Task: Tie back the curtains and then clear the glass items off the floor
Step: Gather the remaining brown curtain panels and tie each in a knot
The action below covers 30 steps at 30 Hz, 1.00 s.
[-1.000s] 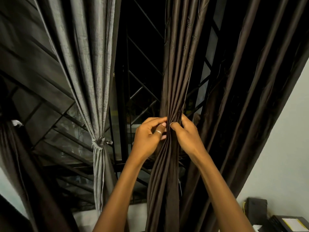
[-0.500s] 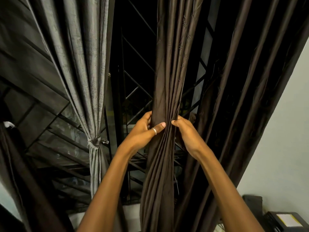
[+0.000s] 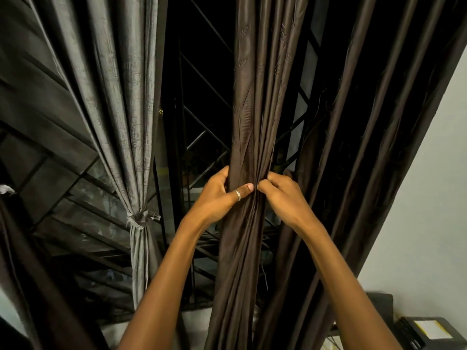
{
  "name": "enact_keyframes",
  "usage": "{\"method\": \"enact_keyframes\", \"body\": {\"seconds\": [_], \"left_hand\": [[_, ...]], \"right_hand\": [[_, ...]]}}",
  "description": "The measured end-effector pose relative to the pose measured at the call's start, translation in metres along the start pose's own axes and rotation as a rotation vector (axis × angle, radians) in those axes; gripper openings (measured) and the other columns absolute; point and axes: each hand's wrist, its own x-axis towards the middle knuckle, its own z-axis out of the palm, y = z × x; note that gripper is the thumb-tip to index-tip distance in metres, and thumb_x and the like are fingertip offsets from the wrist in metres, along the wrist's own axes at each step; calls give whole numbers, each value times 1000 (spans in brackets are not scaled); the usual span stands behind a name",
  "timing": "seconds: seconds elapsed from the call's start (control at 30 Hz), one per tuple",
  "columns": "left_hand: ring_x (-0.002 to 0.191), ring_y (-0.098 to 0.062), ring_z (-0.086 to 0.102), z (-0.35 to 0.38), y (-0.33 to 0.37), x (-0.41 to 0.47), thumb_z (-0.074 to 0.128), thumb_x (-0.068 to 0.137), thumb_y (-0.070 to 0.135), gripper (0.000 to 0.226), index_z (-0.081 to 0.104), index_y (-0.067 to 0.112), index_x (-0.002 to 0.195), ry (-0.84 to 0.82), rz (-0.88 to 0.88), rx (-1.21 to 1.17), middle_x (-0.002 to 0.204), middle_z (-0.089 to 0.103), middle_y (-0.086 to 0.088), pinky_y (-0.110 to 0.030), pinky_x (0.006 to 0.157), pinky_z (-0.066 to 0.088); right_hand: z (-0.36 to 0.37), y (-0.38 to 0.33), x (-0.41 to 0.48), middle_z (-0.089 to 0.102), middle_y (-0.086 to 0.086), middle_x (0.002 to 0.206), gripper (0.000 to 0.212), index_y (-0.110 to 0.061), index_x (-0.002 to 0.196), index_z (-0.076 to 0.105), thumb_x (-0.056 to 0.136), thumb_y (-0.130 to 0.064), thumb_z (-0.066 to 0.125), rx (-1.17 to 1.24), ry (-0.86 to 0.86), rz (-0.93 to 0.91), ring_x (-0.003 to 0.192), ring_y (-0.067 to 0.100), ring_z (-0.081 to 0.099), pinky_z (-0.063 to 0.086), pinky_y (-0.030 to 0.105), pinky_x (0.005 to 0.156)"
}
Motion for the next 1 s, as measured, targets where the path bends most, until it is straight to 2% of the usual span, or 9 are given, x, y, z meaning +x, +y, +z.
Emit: {"method": "enact_keyframes", "body": {"seconds": [0.07, 0.1, 0.2, 0.43, 0.53, 0.63, 0.77, 0.9, 1.0], "left_hand": [[113, -7, 66, -3, -2, 3, 74, 90, 16, 45, 57, 17, 131, 10, 23, 64, 126, 66, -1, -30, 99, 54], [114, -8, 65, -6, -2, 4, 75, 89, 19, 46, 57, 18, 132, 10, 32, 93, 127, 65, -1, -33, 101, 54], [114, -8, 65, -11, -2, 5, 76, 86, 27, 54, 54, 21, 135, -30, 43, 163, 126, 66, 4, -37, 100, 54], [118, -7, 62, -24, 15, 17, 81, 82, 17, 78, 35, 18, 145, -190, -6, 255, 130, 59, 5, -32, 100, 54], [115, -12, 65, -29, 23, 26, 79, 81, 6, 63, 52, 17, 137, -302, 0, 284, 125, 66, -1, -33, 98, 55], [109, -10, 67, -32, 28, 31, 81, 79, 24, 49, 64, 25, 125, -339, -44, 419, 117, 70, 5, -33, 95, 56], [86, 13, 62, -29, 31, 26, 80, 80, 42, 44, 62, 29, 118, -180, -7, 647, 97, 62, 24, -5, 70, 49], [107, -9, 60, -17, 16, 21, 82, 75, 49, 75, 47, 19, 135, 94, 122, 728, 126, 57, 4, -29, 86, 56], [96, -9, 52, 1, 9, 11, 85, 76, 40, 80, 35, 16, 134, 343, 196, 755, 129, 41, -2, -29, 75, 52]], "right_hand": [[-1, 1, 0, 73, 11, 94, 28, -8, 88, 69, 88, -36, 64, 188, -82, 17, 93, 25, 70, 55, 46, 82], [-1, 0, -1, 75, 10, 106, 29, -8, 101, 72, 92, -34, 64, 274, -116, 26, 104, 25, 70, 58, 41, 84], [0, 0, -3, 76, -3, 113, 18, -19, 117, 70, 101, -23, 62, 387, -160, 4, 107, 7, 71, 55, 16, 82], [4, 2, 3, 74, -4, 118, 28, -18, 129, 65, 101, -16, 60, 389, -158, 17, 108, 6, 71, 57, 20, 88], [2, -1, 6, 76, -10, 103, 22, -17, 119, 67, 101, -9, 56, 387, -186, 15, 94, -1, 72, 54, 12, 74], [-1, 0, 10, 76, -7, 107, 23, -21, 115, 69, 100, -8, 57, 349, -192, 1, 100, 3, 72, 56, 17, 81], [-2, 9, 15, 76, -11, 109, 14, -27, 108, 74, 97, -27, 66, 113, -55, -31, 104, 2, 70, 56, 29, 96], [-3, 9, 17, 71, -9, 79, 26, -22, 87, 73, 96, -45, 64, -351, 150, -159, 72, 4, 65, 53, 29, 66], [-2, 5, 17, 63, -3, 66, 30, -17, 84, 67, 97, -44, 63, -448, 243, -157, 65, 13, 62, 47, 31, 59]]}}
